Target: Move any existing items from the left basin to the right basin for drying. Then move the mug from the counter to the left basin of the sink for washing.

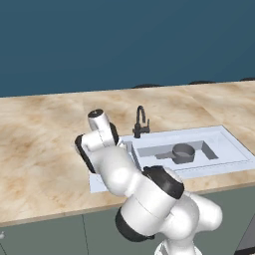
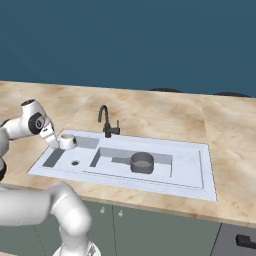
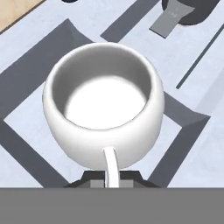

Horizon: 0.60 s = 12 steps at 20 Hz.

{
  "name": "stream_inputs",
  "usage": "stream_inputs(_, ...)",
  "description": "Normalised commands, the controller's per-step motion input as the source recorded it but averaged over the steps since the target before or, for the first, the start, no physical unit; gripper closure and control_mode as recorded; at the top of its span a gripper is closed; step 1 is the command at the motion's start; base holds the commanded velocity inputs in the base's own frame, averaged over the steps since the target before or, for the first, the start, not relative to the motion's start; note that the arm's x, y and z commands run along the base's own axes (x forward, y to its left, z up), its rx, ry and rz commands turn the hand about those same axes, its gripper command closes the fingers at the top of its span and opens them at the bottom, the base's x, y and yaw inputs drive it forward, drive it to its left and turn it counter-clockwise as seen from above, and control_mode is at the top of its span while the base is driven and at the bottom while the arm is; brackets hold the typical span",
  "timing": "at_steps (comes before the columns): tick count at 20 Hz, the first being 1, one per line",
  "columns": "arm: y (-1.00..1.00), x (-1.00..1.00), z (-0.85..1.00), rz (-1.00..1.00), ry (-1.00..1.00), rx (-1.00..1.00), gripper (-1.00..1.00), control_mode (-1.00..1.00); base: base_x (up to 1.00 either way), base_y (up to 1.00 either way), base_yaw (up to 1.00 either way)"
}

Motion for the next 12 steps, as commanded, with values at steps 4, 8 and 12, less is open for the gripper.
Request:
stream_inputs(4, -0.25, 0.0, -0.05, 0.0, 0.0, 0.0, 1.0, -1.0, 0.0, 0.0, 0.0)
stream_inputs(8, -0.21, 0.0, -0.11, 0.0, 0.0, 0.0, 1.0, -1.0, 0.0, 0.0, 0.0)
stream_inputs(12, -0.18, 0.0, -0.2, 0.0, 0.0, 0.0, 1.0, -1.0, 0.0, 0.0, 0.0)
